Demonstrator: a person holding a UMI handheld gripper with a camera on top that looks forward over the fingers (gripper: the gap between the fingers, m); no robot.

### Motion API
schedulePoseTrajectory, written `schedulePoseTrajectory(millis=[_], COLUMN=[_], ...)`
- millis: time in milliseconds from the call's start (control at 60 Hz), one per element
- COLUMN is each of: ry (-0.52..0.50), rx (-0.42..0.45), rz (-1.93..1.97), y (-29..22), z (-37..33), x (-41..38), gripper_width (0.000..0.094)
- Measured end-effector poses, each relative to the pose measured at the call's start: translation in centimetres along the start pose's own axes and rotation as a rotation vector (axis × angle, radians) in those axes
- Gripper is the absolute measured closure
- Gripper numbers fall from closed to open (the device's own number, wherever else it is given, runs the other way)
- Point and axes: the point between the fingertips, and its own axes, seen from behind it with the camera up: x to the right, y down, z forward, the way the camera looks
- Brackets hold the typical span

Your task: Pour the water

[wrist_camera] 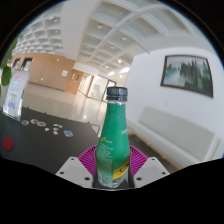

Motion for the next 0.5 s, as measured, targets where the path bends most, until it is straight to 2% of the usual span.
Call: schedulePoseTrajectory(millis=[133,250,367,500], ry=[0.11,0.199,0.278,0.321], rx=[0.116,0.288,0.486,0.7], rz=[-0.204,-0.467,-0.797,-1.198], y=[-9.7,-19.7,-27.9,-32.5], z=[-1.5,-3.9,-6.8,-10.6], x=[-1.3,-5.3,-13.2,-24.5], gripper_width=[0.0527,0.0525,0.0527,0.0526])
